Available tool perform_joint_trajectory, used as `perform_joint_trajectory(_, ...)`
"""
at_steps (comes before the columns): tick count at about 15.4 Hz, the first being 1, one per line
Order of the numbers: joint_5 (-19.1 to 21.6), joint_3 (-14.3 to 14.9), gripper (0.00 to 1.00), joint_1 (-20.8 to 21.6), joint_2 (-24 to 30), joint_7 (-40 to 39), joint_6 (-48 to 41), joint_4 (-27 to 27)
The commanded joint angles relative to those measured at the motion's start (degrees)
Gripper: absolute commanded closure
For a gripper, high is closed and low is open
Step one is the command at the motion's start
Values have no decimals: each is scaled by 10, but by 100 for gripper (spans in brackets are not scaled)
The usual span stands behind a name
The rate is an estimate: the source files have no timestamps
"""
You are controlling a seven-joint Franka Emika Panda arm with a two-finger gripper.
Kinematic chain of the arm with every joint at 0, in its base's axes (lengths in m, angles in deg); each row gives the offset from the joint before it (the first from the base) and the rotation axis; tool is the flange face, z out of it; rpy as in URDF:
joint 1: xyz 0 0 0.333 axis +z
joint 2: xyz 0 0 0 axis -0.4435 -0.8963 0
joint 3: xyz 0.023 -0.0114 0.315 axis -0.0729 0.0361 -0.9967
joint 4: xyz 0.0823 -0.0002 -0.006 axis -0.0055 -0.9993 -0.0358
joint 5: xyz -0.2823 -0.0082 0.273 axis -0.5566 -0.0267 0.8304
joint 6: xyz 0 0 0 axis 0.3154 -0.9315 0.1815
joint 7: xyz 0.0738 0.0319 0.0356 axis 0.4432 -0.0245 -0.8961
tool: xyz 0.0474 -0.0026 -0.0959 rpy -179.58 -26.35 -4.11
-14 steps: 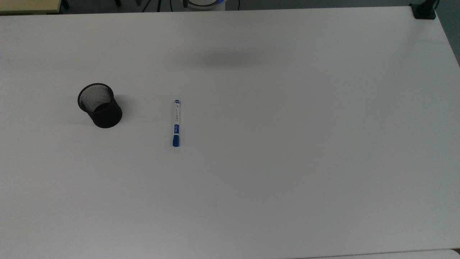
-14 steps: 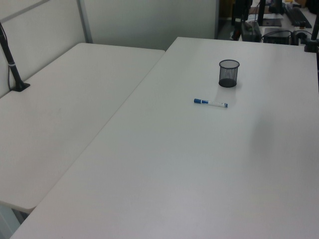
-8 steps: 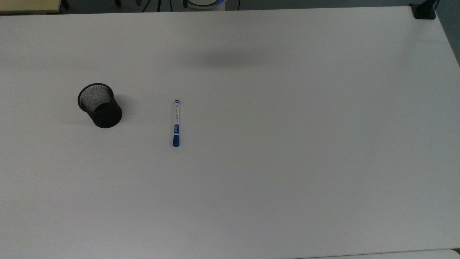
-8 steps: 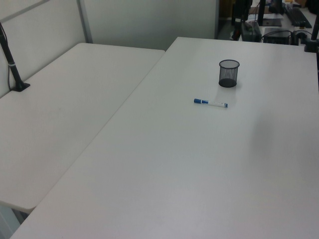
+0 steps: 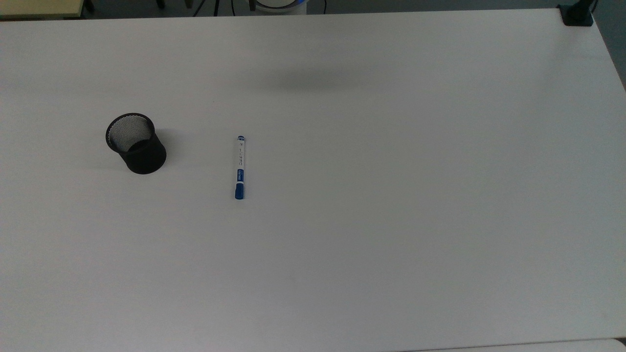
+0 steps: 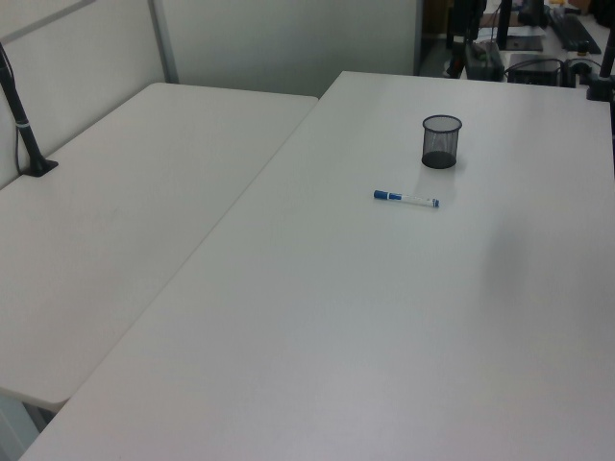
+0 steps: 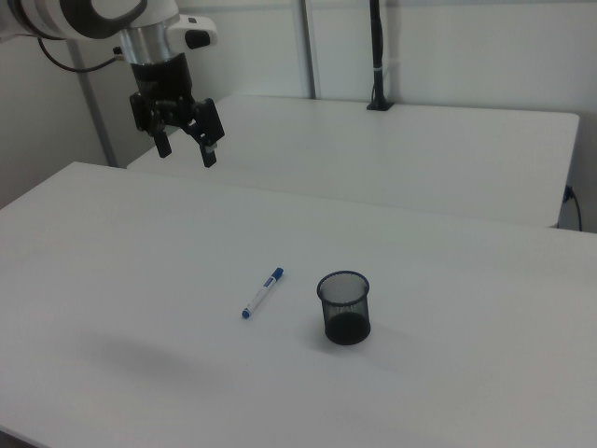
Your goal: Insert the marker
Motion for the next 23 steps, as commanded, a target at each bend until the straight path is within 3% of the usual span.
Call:
perform_joint_trajectory(1, -10, 6, 0, 13, 5, -12, 6, -10)
perform_joint_trajectory(7, -30, 3, 0, 23, -10, -45, 24, -38)
perform_joint_trajectory(15, -71, 4, 0, 37, -111, -45, 204, -60)
perform_joint_trajectory(23, -100, 7, 0, 33, -202, -31, 300, -63)
